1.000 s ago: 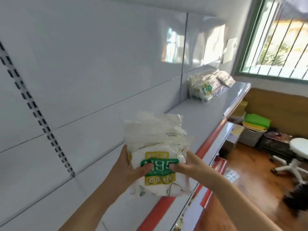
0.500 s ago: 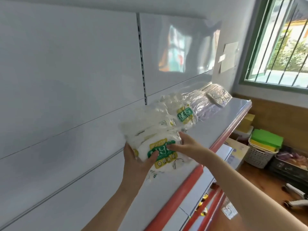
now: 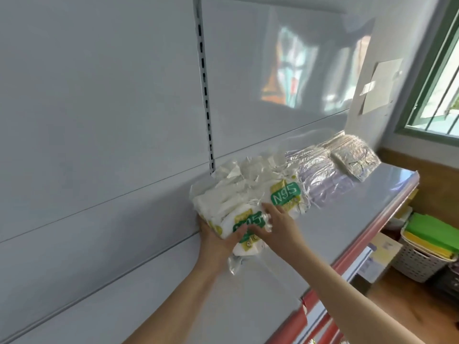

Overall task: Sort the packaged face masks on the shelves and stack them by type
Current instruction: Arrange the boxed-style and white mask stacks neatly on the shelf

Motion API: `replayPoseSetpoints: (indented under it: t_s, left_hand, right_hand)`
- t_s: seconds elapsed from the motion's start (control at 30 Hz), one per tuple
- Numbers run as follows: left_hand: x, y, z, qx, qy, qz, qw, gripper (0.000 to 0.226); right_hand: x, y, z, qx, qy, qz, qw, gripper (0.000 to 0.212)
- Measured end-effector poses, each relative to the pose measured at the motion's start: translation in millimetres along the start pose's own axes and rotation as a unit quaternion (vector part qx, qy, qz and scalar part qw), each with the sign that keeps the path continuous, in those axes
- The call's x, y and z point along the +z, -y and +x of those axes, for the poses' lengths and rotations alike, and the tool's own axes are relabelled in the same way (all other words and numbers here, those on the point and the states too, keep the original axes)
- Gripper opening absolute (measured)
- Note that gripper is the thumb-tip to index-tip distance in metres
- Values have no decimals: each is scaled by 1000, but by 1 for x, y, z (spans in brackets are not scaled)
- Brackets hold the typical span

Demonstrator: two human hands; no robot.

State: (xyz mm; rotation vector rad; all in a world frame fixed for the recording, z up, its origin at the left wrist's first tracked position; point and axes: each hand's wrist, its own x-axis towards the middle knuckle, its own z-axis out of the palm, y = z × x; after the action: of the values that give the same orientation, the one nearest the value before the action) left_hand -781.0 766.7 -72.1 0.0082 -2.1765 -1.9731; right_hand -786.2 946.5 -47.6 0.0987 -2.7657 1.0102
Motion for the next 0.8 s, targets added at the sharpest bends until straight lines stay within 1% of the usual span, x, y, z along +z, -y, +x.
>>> replayPoseSetpoints:
  t_s: [0.07, 0.13, 0.17, 0.2, 0.27, 0.3, 0.37, 0.4, 0.43, 0.5, 0.53, 0.57, 0.7, 0.8]
  left_hand:
    - [12, -4, 5, -14, 10, 9, 1000, 111]
    - [18, -7, 11, -21, 31, 15, 999, 90]
    - [19, -10, 10, -23, 39, 8, 999, 80]
    - [19, -13, 8, -25, 39, -7, 999, 78]
    - [14, -15, 3, -50, 31, -45, 997, 92]
    - [11, -14, 0, -68, 27, -67, 995, 94]
    - [10, -13, -1, -99, 8, -92, 991, 81]
    - [15, -16, -1, -107, -19, -79, 991, 72]
    - [20, -18, -1, -110, -54, -52, 991, 61]
    - [33, -20, 1, -103, -95, 6, 990, 46]
    - [39, -20, 1, -99, -101, 23, 990, 41]
    - [42, -20, 2, -96, -113, 32, 988, 38]
    - [49, -23, -4, -76, -166, 60, 981, 37]
    - [53, -26, -6, -77, -148, 81, 983, 24]
  right_hand:
    - [-4, -4, 8, -7, -18, 31, 999, 69]
    - [-10, -11, 15, 13, -17, 90, 996, 57]
    - [-14, -15, 17, 15, -4, 126, 992, 45]
    - [-18, -21, 19, 7, 15, 160, 987, 33]
    - [-34, -36, 22, -22, 32, 224, 974, 27]
    - [-46, -43, 25, -28, 33, 253, 967, 24]
    - [-70, -64, 40, -15, 26, 274, 961, 16]
    - [-77, -79, 52, -8, 16, 254, 967, 16]
    - [-82, -93, 63, -4, 11, 208, 978, 21]
    - [-81, -106, 77, -8, 13, 90, 996, 43]
    - [-79, -108, 80, -14, 16, 67, 998, 50]
    - [-77, -109, 84, -19, 15, 66, 998, 52]
    - [-81, -113, 89, -25, -21, 97, 995, 40]
    - [-77, -118, 90, -2, 8, 86, 996, 45]
